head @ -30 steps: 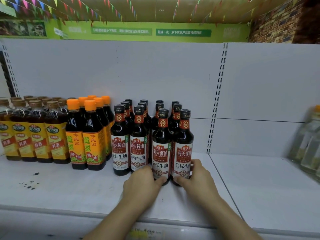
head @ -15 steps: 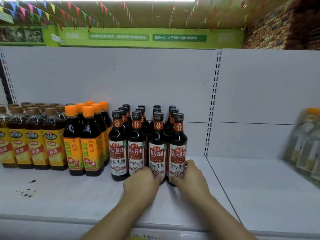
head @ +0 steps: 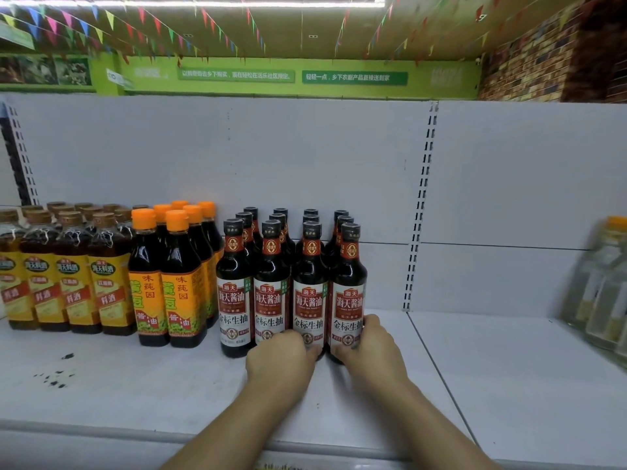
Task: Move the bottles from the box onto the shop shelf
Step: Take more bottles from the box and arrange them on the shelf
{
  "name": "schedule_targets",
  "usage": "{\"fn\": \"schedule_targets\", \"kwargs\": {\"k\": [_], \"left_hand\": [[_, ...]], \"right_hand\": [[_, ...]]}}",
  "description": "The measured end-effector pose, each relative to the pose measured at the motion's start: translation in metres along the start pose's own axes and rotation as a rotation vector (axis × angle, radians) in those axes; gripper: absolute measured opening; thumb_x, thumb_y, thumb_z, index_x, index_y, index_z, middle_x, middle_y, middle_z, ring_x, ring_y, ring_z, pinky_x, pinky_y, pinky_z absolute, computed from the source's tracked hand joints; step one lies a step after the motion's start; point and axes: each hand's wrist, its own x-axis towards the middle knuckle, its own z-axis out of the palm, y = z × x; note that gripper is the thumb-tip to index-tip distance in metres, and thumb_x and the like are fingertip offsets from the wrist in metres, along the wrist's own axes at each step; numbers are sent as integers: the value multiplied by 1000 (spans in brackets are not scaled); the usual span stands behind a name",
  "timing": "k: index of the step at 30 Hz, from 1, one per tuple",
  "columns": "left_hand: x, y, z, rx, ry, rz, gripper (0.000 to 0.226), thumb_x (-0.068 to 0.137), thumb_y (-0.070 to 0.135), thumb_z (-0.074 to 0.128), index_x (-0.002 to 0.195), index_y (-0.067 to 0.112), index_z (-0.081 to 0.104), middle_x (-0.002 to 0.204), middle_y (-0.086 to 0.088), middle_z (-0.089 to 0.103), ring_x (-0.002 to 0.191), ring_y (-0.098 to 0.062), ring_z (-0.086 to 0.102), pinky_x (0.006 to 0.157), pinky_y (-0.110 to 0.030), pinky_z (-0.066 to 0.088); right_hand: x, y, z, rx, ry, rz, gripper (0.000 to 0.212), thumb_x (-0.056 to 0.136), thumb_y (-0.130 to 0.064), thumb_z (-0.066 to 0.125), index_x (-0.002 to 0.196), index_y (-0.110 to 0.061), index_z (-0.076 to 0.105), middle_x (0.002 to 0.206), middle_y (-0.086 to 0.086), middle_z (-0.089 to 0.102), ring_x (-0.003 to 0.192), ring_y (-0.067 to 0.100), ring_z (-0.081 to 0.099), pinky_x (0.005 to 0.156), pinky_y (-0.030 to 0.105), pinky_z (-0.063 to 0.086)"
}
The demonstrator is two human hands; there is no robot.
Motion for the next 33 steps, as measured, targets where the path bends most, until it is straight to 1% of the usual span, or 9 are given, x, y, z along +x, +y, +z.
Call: {"fn": "schedule_targets", "kwargs": {"k": [12, 17, 20, 22, 25, 27, 30, 31, 33], "left_hand": [[2, -2, 8, 36, 17, 6, 49, 97, 65, 47, 113, 23, 66, 111, 4, 71, 105, -21, 67, 80, -33, 51], [0, -2, 5, -6, 2, 0, 47, 97, 66, 46, 104, 25, 67, 103, 5, 71, 98, -20, 67, 72, -31, 48], [-4, -6, 2, -59, -20, -1, 41, 96, 65, 48, 103, 27, 64, 102, 7, 69, 98, -19, 65, 69, -31, 44], [-6, -11, 0, -132, -51, -14, 38, 95, 64, 49, 100, 28, 61, 99, 9, 67, 93, -19, 64, 70, -32, 46], [-8, -20, -3, -298, -111, -60, 34, 95, 61, 52, 93, 28, 58, 90, 10, 65, 84, -14, 62, 68, -32, 46], [-10, -27, -5, -494, -128, -92, 30, 94, 58, 57, 92, 29, 61, 86, 10, 67, 81, -12, 63, 68, -32, 48], [-16, -39, -10, -829, -139, -112, 28, 93, 53, 66, 93, 25, 66, 89, 2, 71, 81, -17, 67, 72, -35, 55], [-19, -43, -14, -919, -150, -113, 28, 93, 50, 68, 94, 22, 66, 91, -2, 71, 81, -20, 68, 69, -33, 54], [-25, -53, -21, -1039, -175, -107, 27, 94, 45, 69, 96, 19, 66, 94, -6, 70, 84, -23, 69, 64, -27, 50]], "right_hand": [[-6, -7, 0, 3, 2, 8, 50, 79, -43, 75, 115, -22, 47, 111, -5, 62, 97, 20, 65, 80, 41, 57], [-9, -2, 1, 93, -28, 39, 56, 78, -38, 77, 123, -18, 50, 116, -3, 65, 100, 18, 66, 85, 42, 58], [-14, 1, -1, 133, -44, 61, 65, 82, -35, 78, 135, -14, 47, 125, 1, 63, 106, 19, 64, 88, 35, 55], [-19, 0, -4, 144, -41, 86, 75, 87, -35, 77, 147, -10, 39, 137, 6, 56, 119, 22, 59, 89, 29, 47], [-30, -1, -9, 170, -9, 107, 81, 89, -42, 74, 152, -11, 35, 146, 8, 50, 129, 24, 54, 96, 31, 45], [-38, -2, -10, 192, 30, 123, 69, 89, -44, 74, 144, -14, 44, 137, 4, 56, 121, 20, 58, 94, 32, 48], [-50, -7, -8, 256, 48, 141, 44, 90, -45, 73, 122, -20, 58, 115, -8, 65, 101, 9, 62, 77, 24, 48], [-54, -10, -5, 284, 38, 145, 41, 89, -46, 74, 118, -21, 60, 110, -10, 66, 99, 7, 62, 76, 23, 48], [-61, -16, 3, 346, 15, 152, 44, 87, -49, 75, 119, -22, 64, 109, -13, 68, 100, 8, 66, 87, 29, 55]]}}
